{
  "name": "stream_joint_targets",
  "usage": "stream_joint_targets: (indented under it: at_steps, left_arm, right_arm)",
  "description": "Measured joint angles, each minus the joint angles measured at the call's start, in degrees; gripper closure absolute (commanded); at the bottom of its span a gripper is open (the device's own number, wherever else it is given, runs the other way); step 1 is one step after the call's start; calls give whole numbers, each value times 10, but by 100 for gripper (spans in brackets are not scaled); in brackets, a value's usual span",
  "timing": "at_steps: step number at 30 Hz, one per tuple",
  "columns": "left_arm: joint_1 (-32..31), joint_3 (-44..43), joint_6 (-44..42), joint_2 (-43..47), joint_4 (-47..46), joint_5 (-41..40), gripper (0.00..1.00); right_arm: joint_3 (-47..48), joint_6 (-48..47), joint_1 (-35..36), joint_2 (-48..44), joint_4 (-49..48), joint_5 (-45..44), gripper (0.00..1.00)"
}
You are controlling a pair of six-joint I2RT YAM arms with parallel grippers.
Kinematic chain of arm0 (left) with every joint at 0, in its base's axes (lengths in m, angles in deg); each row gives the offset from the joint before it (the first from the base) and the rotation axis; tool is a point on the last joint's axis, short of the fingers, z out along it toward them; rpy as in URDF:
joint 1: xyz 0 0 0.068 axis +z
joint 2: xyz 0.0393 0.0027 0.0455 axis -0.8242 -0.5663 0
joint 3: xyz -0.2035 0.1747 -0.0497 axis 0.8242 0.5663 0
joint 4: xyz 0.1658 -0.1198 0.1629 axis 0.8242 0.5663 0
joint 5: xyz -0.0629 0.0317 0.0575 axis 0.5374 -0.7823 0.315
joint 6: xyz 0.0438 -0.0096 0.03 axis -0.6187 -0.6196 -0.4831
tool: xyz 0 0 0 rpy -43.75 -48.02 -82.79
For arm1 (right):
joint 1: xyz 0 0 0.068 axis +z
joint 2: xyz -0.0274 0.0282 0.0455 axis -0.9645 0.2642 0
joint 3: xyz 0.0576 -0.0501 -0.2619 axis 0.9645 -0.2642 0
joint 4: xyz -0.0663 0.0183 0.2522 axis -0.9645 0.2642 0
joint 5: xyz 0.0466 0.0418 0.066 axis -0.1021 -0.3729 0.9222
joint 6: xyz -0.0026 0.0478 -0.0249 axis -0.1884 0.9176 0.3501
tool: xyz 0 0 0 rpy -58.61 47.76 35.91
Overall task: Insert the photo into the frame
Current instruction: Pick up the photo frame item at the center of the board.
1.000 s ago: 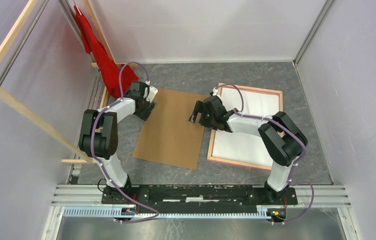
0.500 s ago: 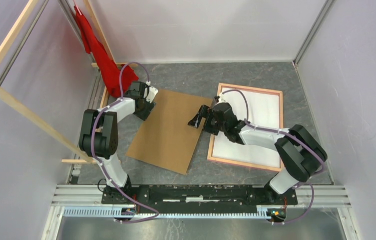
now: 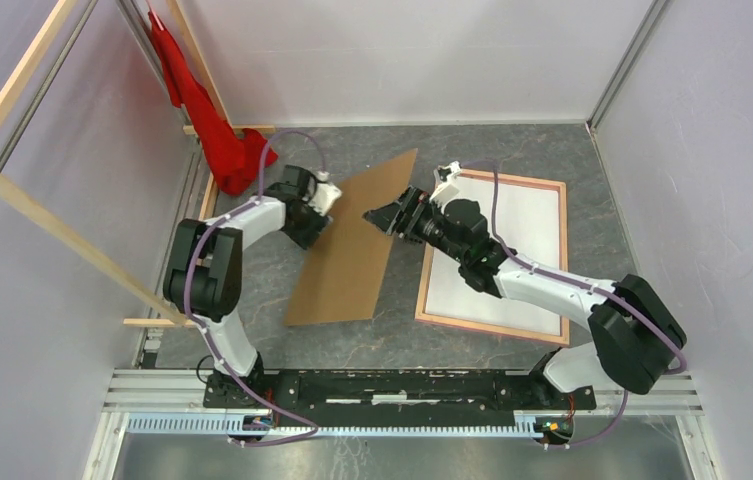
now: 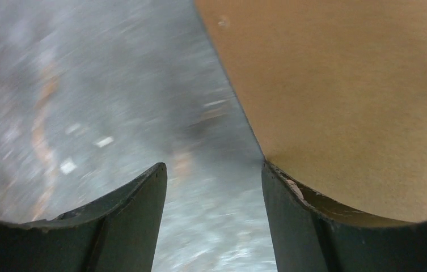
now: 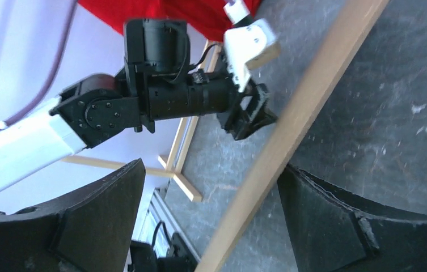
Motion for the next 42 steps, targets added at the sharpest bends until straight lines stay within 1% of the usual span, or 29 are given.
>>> stream_joint_targets:
  at_steps: [3, 4, 7, 9, 10, 13, 14, 15, 17, 19, 21, 24, 26, 28, 31, 35, 38, 42]
  left_arm:
    - [-66, -3, 2, 2, 24, 76, 30]
    - [-88, -3, 0, 1, 31, 86, 30]
    - [-119, -6, 5, -3, 50, 142, 30]
    - [-123, -6, 6, -4, 55, 155, 29]
    - [-124, -6, 6, -4, 56, 156, 26]
    - [-122, -5, 7, -2, 56, 163, 11]
    - [-122, -5, 7, 0, 57, 163, 4]
    - [-122, -4, 7, 2, 58, 162, 1]
    - [-122, -3, 9, 5, 64, 160, 0]
    - [-120, -3, 12, 11, 79, 153, 0]
    - [-119, -4, 12, 23, 97, 137, 0]
    - [-117, -26, 11, 67, 133, 108, 0]
    - [-116, -51, 7, 99, 149, 99, 0]
    - [-114, -92, -1, 142, 172, 100, 0]
    - [-114, -135, -14, 212, 195, 112, 0]
    - [-118, -142, -50, 320, 244, 153, 0]
    - [-135, -142, -73, 407, 296, 199, 0]
    - [-151, -140, -76, 485, 345, 268, 0]
  right_arm:
    - [-7, 9, 17, -7, 17, -4, 9]
    - [-16, 16, 19, -11, 18, -3, 9]
    - [-45, 26, 17, -30, 20, -6, 12]
    - [-50, 29, 14, -39, 33, -10, 14]
    - [-50, 28, 13, -42, 40, -12, 16]
    - [-45, 24, 10, -52, 78, -25, 24]
    - [-39, 22, 9, -56, 95, -28, 28]
    - [-31, 19, 9, -61, 116, -32, 32]
    - [-16, 9, 9, -69, 153, -42, 39]
    - [0, 3, 9, -78, 190, -52, 50]
    - [20, -4, 10, -89, 224, -62, 65]
    - [56, -17, 8, -100, 287, -82, 84]
    - [79, -21, 5, -99, 329, -99, 90]
    - [99, -23, 2, -99, 365, -116, 93]
    - [134, -28, -5, -91, 405, -130, 93]
    - [173, -30, -10, -70, 415, -132, 92]
    - [183, -29, -11, -61, 407, -132, 92]
    - [190, -20, -12, -51, 394, -144, 91]
